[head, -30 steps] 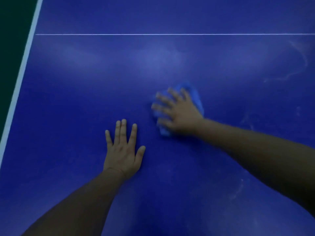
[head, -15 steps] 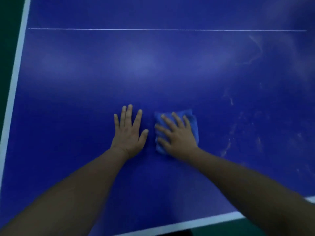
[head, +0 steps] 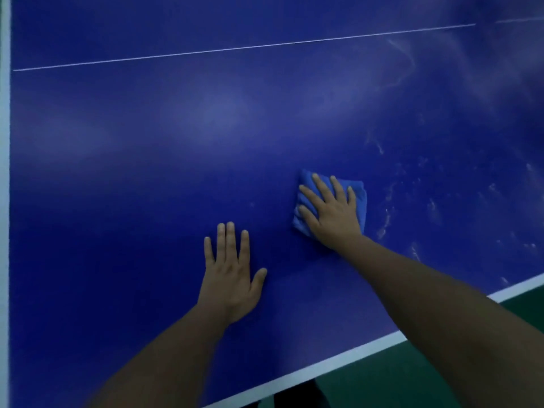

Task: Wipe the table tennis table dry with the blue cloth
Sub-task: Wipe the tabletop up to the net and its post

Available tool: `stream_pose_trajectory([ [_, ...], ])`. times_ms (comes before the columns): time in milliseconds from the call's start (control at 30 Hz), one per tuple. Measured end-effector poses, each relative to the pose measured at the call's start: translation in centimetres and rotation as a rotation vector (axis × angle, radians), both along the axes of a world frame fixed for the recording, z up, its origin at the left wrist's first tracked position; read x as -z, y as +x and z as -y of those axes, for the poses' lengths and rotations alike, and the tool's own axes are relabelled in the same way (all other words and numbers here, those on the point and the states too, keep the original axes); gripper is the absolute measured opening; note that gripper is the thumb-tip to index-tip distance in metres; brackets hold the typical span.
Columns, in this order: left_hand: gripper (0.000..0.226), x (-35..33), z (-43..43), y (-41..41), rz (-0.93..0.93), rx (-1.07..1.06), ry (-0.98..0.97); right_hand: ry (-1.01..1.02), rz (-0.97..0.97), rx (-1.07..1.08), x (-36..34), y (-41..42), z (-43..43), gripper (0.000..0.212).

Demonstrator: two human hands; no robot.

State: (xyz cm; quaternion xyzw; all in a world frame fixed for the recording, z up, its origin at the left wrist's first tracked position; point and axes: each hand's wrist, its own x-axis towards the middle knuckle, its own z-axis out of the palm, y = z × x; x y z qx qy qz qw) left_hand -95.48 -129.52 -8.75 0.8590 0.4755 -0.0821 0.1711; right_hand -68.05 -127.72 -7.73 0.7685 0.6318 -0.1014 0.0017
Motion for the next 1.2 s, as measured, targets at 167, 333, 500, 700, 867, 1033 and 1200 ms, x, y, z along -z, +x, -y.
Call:
stream_pose_trajectory([
  [167, 0.08, 0.1, -0.3, 0.2, 0.225, -0.111, 0.009, -0.003, -0.046, -0.186, 0.3, -6.8, -5.7, 0.069],
  [333, 0.074, -0.9, -0.7, -3.6, 0.416, -0.265, -0.02, 0.026, -0.059, -0.758, 1.1, -10.8, 7.0, 0.052],
  [500, 0.073, -0.6, 0.0, -6.4, 0.139, -0.073, 0.041, 0.047, -0.013, -0.896, 1.2, -3.4, 10.1, 0.05],
  [700, 0.075, -1.1, 1.0, -5.3, 0.277, -0.279, -0.019, 0.111, -0.031, 0.027, 0.8, -6.2, -0.2, 0.058],
  [867, 0.076, -1.2, 1.9, -5.3, 0.286, -0.317, -0.025, 0.014, -0.081, -0.331, 0.9, -18.6, 12.1, 0.052],
  [1033, 0.07, -0.8, 4.1, -3.5, 0.137, 0.053, 0.029, -0.005, -0.005, -0.217, 0.8, -9.5, 19.9, 0.048],
  [1200, 0.068, -1.1, 6.5, -0.3, 0.157, 0.083, 0.009, -0.116, 0.035, 0.291, -0.4, 0.4, 17.4, 0.062],
])
